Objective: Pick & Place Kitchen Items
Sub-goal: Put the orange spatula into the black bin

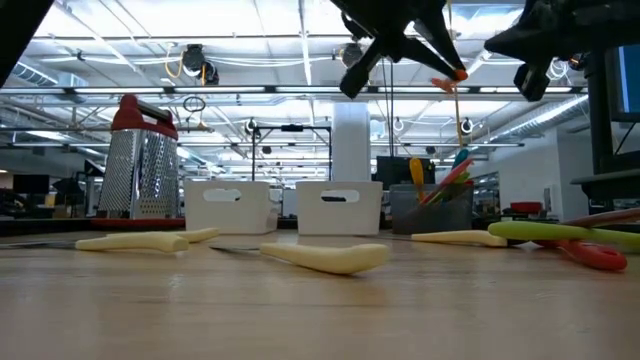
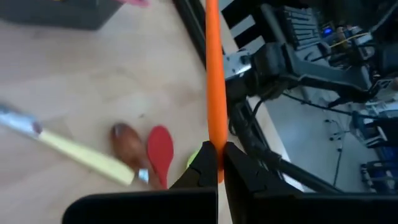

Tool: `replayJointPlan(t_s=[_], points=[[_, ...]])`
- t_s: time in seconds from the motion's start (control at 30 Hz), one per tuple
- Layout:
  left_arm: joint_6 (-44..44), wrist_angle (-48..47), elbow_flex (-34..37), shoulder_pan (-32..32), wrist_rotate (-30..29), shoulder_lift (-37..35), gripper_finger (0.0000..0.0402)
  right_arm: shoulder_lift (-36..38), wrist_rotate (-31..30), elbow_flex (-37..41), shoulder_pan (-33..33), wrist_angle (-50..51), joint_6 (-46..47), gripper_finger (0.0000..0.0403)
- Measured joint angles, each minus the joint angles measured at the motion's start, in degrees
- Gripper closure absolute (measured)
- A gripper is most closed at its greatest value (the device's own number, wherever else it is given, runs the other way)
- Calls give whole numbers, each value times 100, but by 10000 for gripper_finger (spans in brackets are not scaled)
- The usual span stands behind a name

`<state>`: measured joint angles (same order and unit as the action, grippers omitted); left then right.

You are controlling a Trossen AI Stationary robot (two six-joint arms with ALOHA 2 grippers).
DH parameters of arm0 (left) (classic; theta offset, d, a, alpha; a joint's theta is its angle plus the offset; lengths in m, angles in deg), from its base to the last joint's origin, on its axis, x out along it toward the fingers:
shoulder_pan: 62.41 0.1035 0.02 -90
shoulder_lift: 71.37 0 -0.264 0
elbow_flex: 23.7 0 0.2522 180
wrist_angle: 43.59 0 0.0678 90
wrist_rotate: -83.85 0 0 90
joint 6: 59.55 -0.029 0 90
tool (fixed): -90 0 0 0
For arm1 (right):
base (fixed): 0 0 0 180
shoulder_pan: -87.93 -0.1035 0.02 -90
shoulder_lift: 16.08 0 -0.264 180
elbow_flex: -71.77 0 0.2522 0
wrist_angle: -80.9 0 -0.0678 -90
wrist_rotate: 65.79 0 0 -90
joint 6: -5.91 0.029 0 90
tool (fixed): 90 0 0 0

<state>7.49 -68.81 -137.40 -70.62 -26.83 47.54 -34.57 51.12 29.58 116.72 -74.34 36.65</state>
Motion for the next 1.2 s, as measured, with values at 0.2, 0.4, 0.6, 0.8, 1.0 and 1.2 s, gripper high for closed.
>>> replayJointPlan(t_s=[0.2,0.4,0.6,0.8,1.0,1.2], points=[[-451,527,0,390,555,0,401,-17,-425,0,2,0,-91,366],[-710,717,0,710,999,0,401,-90,-918,0,6,1,-159,285],[-890,873,0,950,1248,0,401,-386,-1144,0,8,4,3,203],[-951,876,0,1084,1566,0,401,-754,-1068,0,11,-626,301,157],[-1022,1015,0,1120,1646,0,401,-1219,-1035,0,11,-1072,628,143],[-1036,1138,0,1120,1664,0,402,-1558,-1020,0,11,-1282,719,143]])
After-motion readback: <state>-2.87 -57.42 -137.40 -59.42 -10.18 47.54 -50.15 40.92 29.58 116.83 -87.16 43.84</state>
